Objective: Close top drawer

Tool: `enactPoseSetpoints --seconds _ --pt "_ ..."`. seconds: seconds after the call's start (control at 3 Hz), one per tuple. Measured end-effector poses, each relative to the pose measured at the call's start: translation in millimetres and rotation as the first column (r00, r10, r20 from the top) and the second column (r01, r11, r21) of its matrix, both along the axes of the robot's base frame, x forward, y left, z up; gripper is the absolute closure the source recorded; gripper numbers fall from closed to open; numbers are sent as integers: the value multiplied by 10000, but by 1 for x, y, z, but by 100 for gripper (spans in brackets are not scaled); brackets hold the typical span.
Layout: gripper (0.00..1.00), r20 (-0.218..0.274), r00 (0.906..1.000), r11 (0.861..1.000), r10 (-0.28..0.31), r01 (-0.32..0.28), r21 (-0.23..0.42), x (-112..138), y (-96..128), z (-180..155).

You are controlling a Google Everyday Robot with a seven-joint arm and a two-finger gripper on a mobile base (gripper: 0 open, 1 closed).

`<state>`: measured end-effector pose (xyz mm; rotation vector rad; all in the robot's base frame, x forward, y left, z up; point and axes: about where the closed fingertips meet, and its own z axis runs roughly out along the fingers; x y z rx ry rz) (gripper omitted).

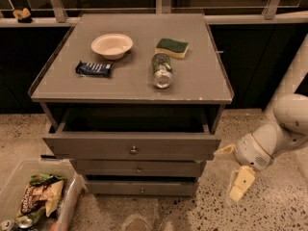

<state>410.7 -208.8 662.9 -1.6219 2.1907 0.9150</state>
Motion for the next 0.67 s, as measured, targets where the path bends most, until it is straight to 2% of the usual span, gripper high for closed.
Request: enactPoseSetpoints --seconds 0.33,0.67 --pt "0 -1451 9894 9977 -6 103 663 5 -7 -56" --pt "0 -1881 9821 9963 33 129 850 1 -6 -78"
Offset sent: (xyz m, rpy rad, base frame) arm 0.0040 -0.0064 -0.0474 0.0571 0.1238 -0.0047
